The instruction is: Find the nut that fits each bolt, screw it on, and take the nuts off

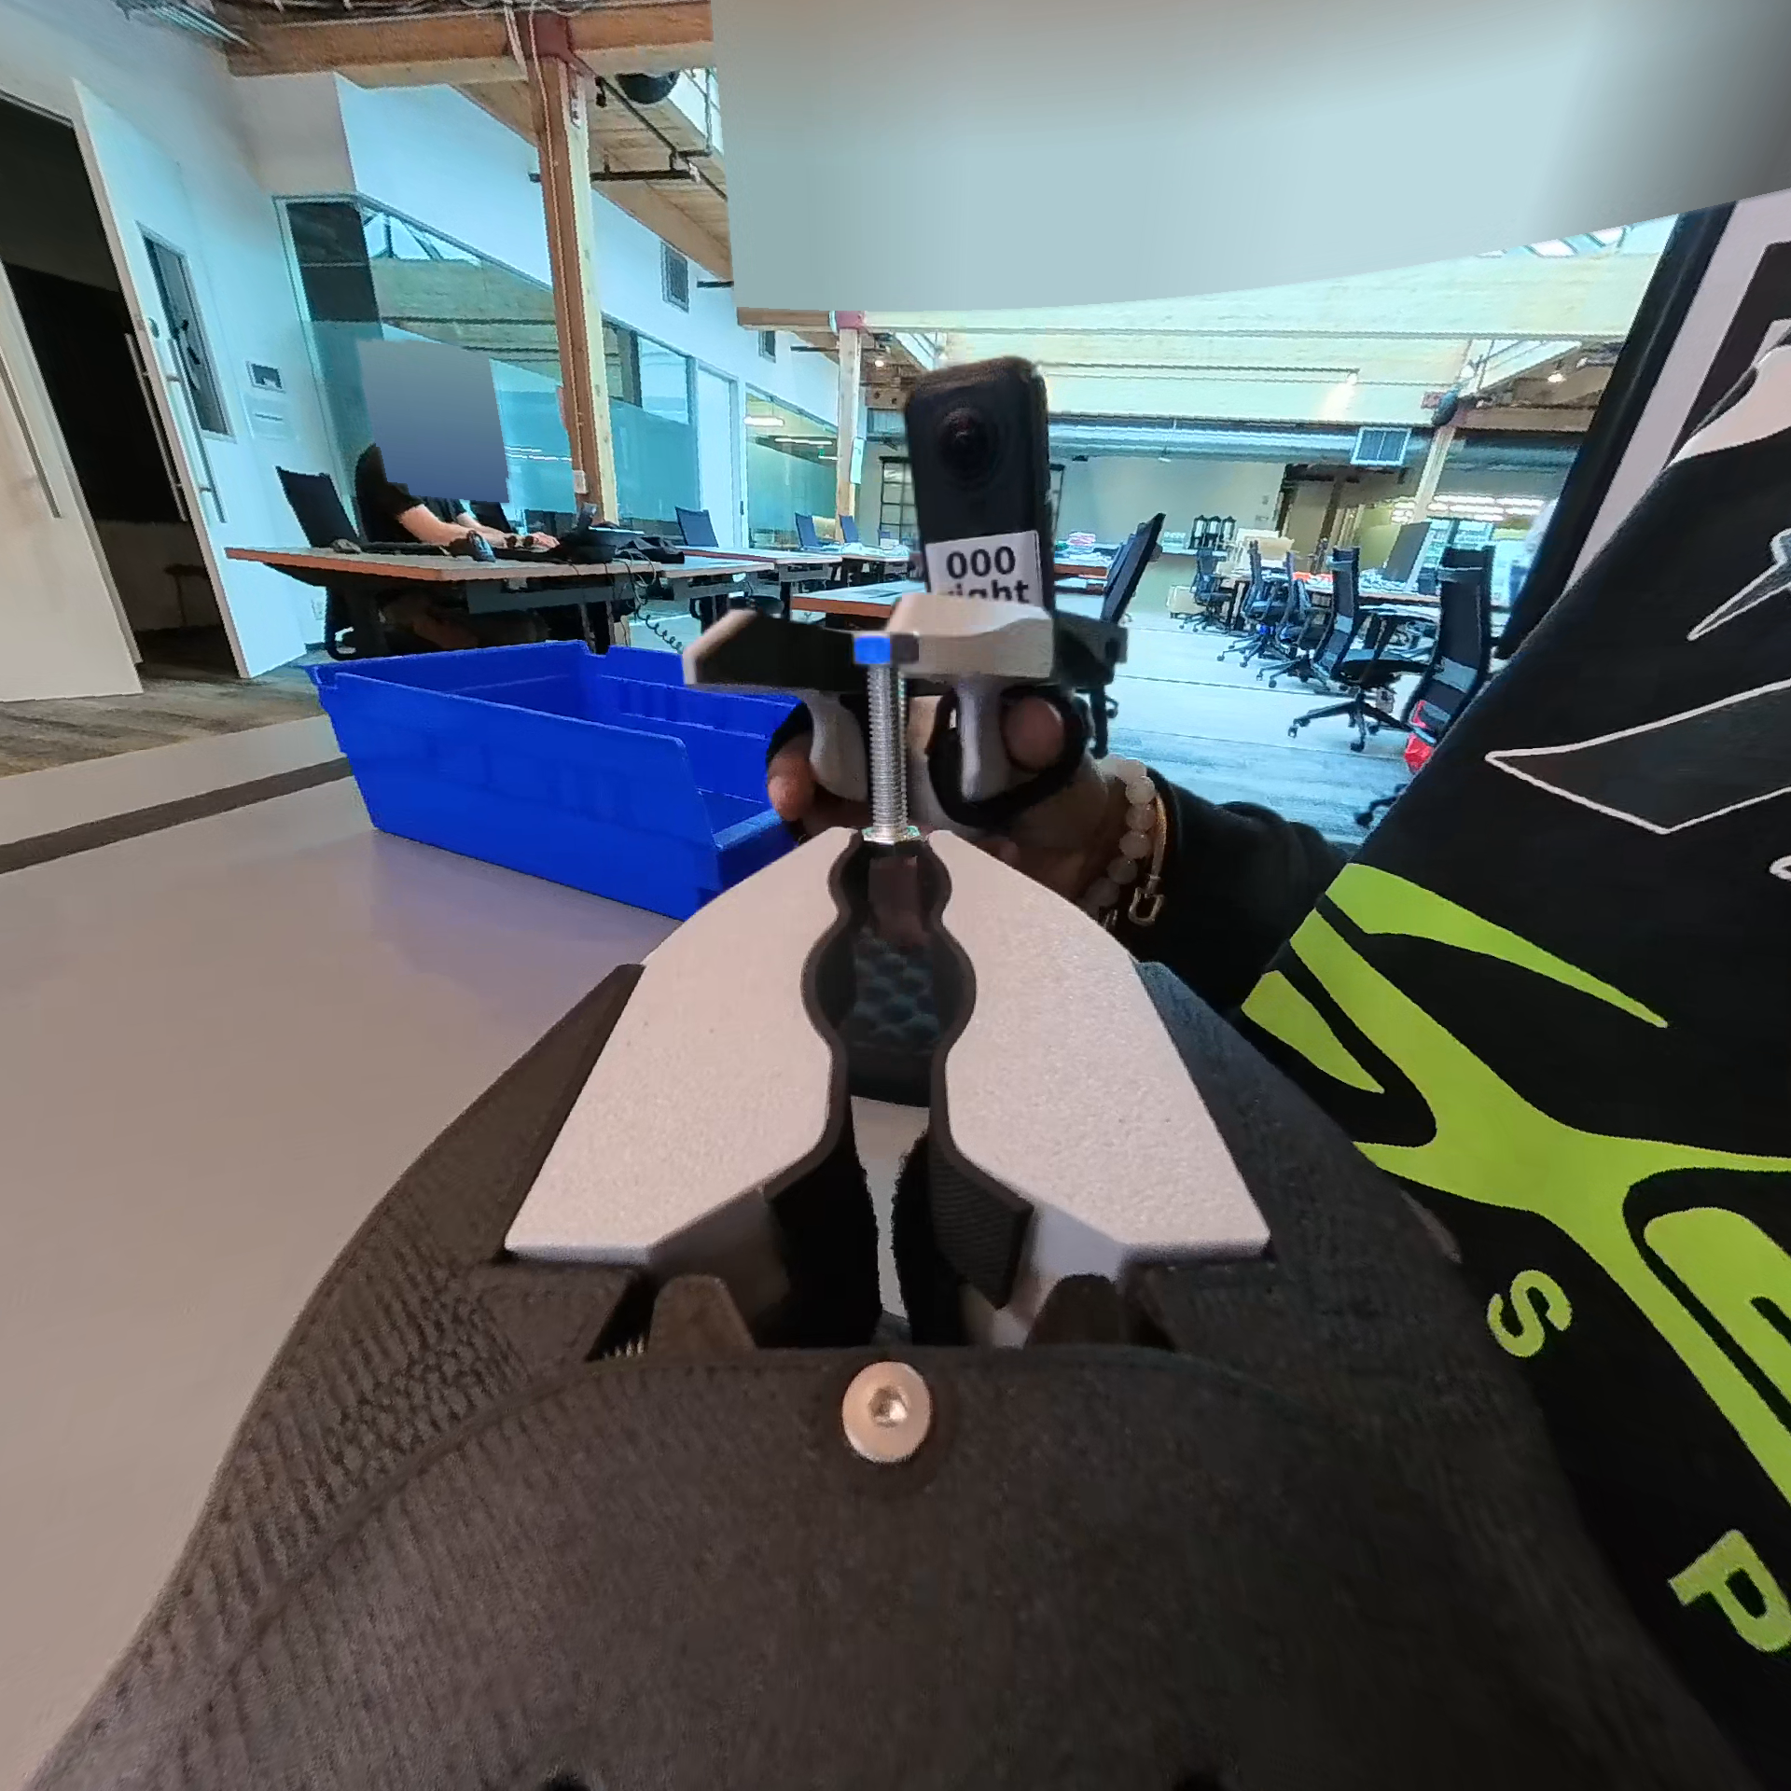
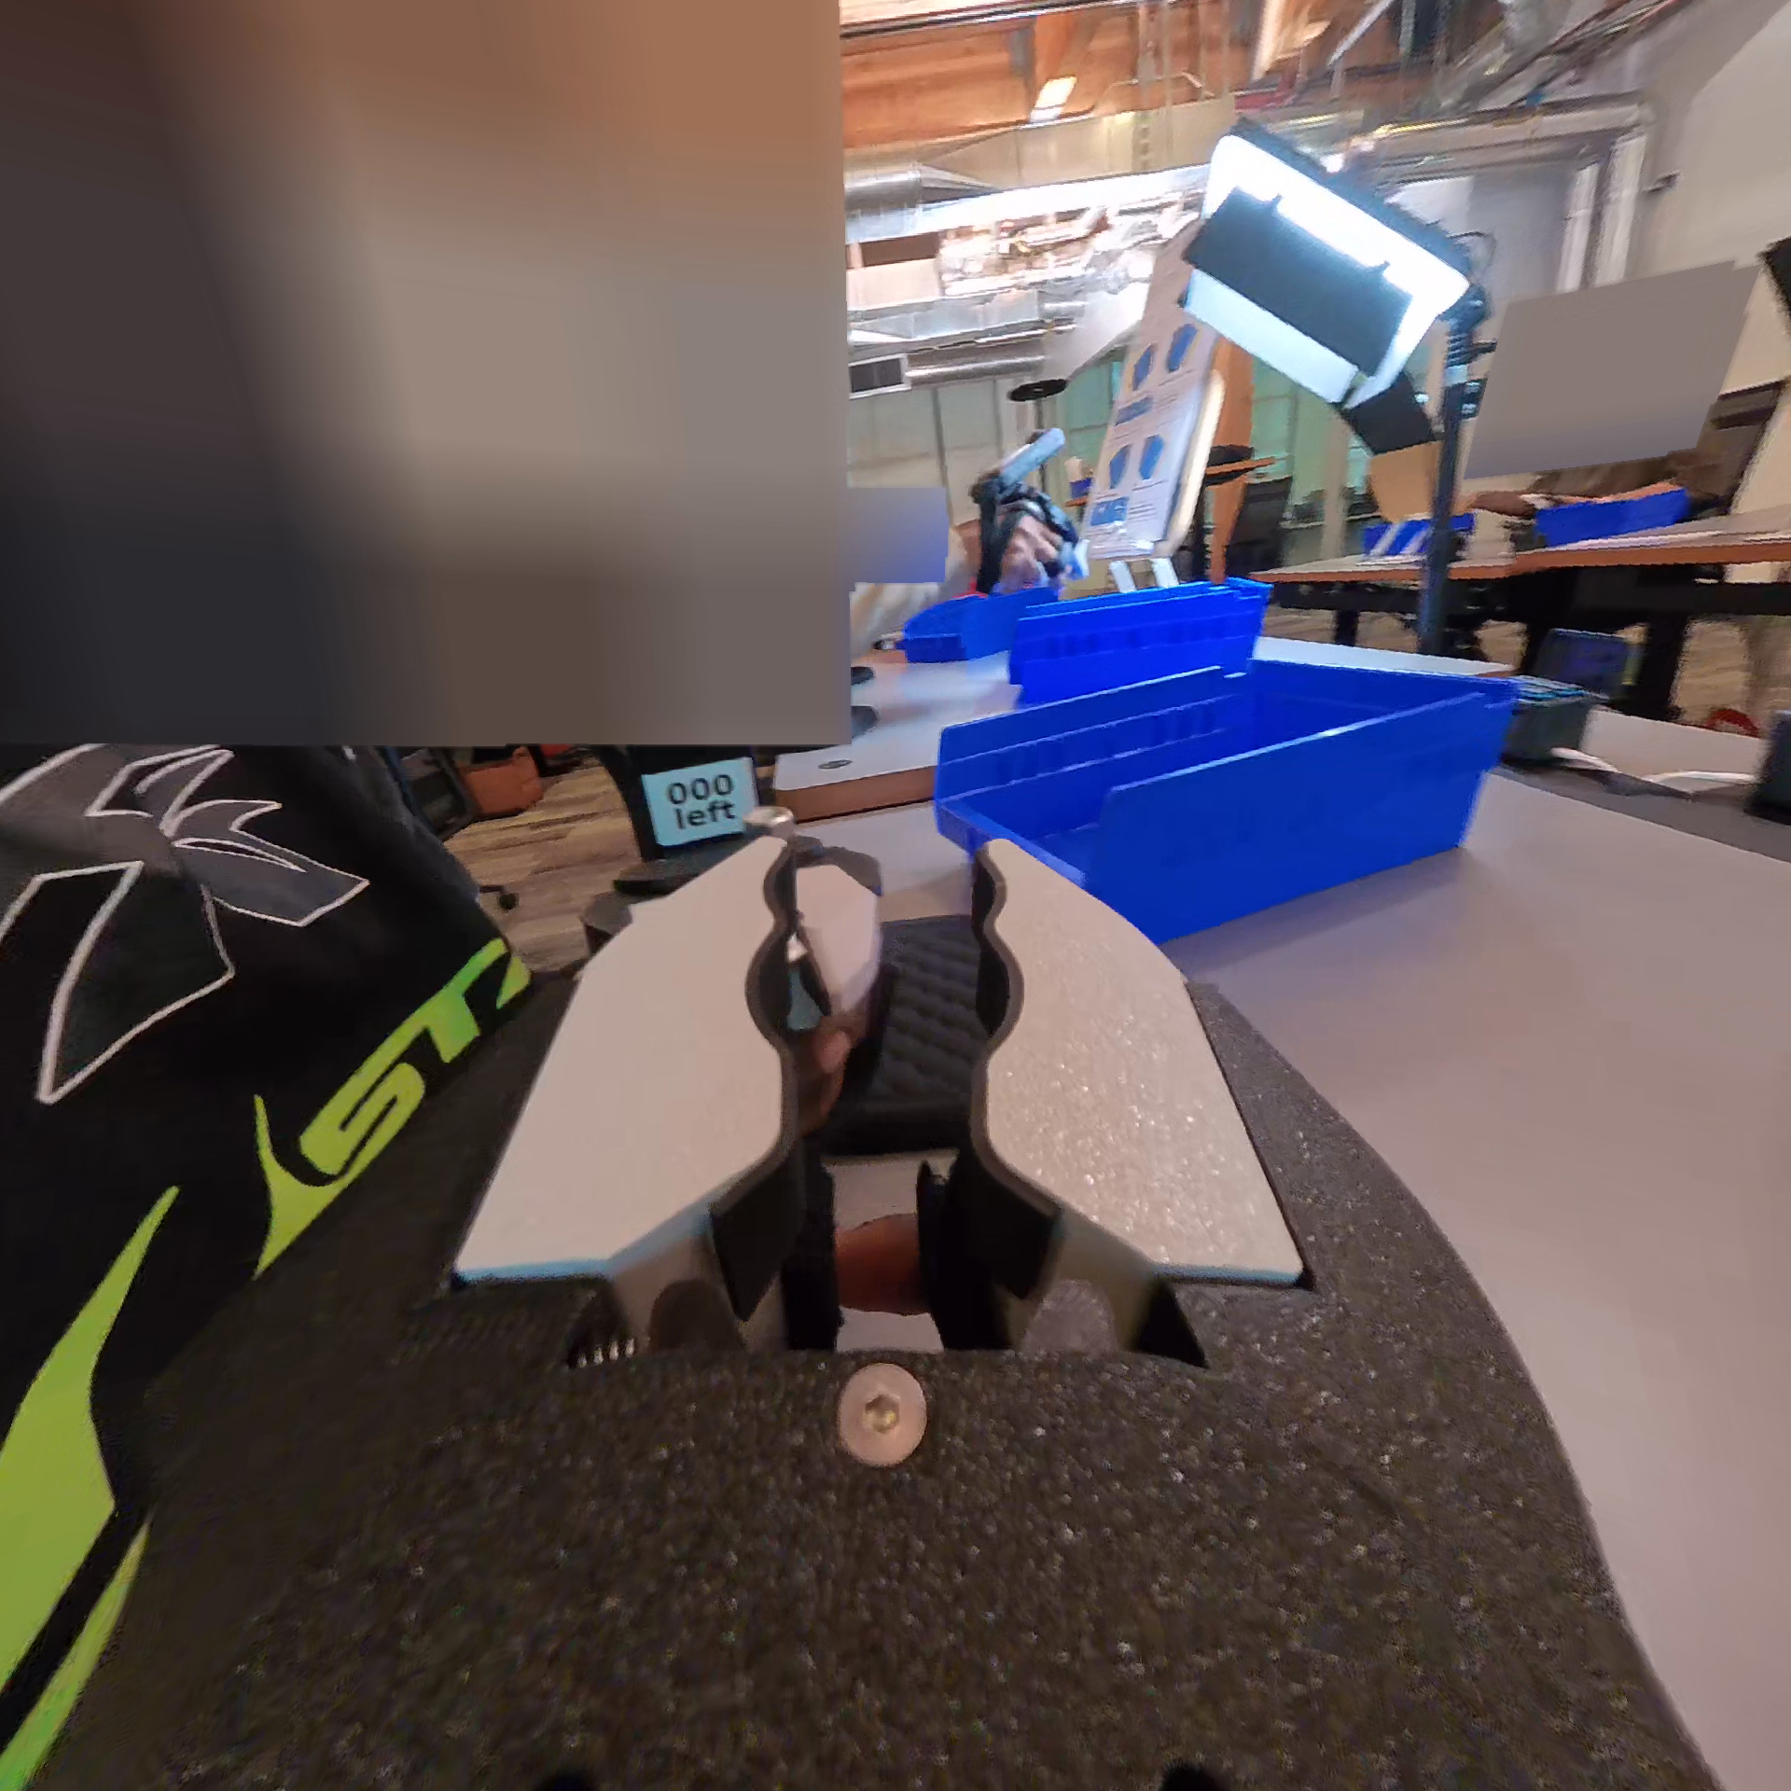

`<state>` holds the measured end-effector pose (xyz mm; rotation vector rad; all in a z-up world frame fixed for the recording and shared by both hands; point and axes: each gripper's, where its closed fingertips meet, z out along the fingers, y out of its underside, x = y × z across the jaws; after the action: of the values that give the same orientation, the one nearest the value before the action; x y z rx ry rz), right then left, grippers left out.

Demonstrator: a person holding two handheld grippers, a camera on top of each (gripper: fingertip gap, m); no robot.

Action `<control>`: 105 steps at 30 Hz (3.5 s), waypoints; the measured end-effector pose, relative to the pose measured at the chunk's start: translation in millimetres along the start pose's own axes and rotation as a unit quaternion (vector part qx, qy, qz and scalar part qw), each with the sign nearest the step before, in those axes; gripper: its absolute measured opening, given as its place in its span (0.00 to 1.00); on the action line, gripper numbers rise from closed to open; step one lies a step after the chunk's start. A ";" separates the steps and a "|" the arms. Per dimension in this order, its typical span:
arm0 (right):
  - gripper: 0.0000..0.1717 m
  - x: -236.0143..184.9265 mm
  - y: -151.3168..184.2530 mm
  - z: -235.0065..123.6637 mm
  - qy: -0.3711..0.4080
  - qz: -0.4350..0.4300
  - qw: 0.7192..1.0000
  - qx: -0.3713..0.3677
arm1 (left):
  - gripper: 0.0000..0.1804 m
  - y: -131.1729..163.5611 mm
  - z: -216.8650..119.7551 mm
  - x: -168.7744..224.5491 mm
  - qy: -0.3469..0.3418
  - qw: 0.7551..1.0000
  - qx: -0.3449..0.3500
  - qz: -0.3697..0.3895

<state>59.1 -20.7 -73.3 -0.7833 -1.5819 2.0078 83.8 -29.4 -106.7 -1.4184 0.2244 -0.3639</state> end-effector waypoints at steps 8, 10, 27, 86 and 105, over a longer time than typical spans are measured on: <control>0.21 -17.1 0.9 15.0 -0.040 -0.001 0.999 -0.002 | 0.05 8.3 3.9 -0.8 -0.005 1.000 -0.020 0.003; 0.22 -19.8 3.6 24.2 -0.049 0.000 0.999 -0.007 | 0.05 9.5 5.0 0.8 -0.003 1.000 -0.024 0.006; 0.21 -12.6 -1.1 7.6 -0.028 -0.003 1.000 0.001 | 0.05 6.9 1.3 -3.0 -0.010 1.000 -0.017 0.005; 0.14 181.0 131.1 87.6 -0.006 -0.120 0.880 -0.460 | 0.05 -12.3 -46.1 -37.4 -0.096 0.995 0.027 0.009; 0.06 201.0 150.5 99.4 0.015 -0.118 0.885 -0.450 | 0.05 -11.8 -46.7 -37.6 -0.094 0.995 0.030 0.007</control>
<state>-157.1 8.3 -232.4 -0.8523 -2.4648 1.0098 30.6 -59.6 -104.1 -1.3817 0.0689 -0.2229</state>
